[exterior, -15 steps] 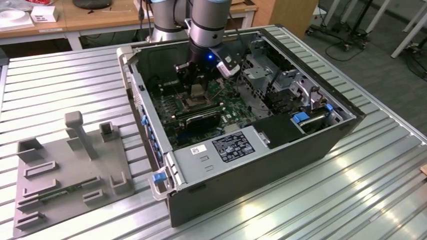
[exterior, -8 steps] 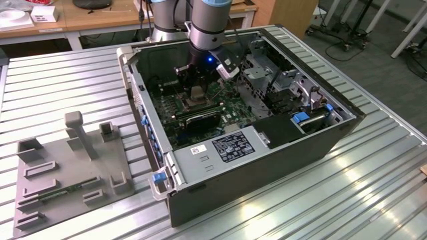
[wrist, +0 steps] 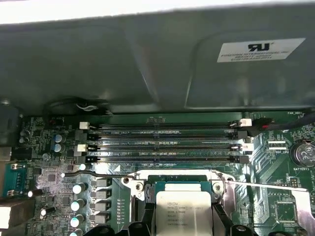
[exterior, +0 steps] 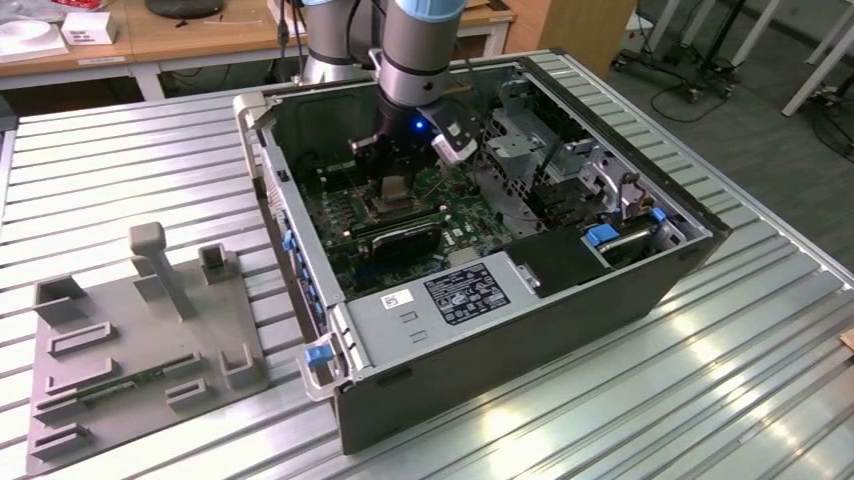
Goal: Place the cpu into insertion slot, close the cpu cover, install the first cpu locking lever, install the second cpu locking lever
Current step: 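Place the cpu into insertion slot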
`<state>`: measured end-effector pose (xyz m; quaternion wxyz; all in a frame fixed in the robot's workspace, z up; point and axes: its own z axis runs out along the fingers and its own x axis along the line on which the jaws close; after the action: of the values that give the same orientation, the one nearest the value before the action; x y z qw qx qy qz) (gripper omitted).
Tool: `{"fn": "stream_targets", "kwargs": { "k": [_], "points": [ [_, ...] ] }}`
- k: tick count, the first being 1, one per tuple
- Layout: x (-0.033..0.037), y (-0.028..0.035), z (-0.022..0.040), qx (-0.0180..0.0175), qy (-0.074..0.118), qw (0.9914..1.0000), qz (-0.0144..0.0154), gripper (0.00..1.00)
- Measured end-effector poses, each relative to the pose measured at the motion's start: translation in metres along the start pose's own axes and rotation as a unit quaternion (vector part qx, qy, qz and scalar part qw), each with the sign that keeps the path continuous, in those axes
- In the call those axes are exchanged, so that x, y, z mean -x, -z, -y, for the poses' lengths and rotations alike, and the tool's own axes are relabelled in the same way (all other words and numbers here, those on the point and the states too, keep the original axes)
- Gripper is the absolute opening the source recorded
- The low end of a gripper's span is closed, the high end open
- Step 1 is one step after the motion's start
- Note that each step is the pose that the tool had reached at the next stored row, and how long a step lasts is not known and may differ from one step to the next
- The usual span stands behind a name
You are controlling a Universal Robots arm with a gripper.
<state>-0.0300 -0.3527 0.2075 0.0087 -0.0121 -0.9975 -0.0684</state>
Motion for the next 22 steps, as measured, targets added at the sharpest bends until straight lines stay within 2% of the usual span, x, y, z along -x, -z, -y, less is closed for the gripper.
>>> {"fn": "stream_targets", "kwargs": {
  "k": [6,12,22],
  "points": [
    [-0.0016,-0.0028,0.0004,0.0,0.0,1.0,0.0,0.54],
    [-0.0018,-0.0031,0.0004,0.0,0.0,1.0,0.0,0.54],
    [-0.0019,0.0058,-0.0008,0.0,0.0,1.0,0.0001,0.54]
  ]
}}
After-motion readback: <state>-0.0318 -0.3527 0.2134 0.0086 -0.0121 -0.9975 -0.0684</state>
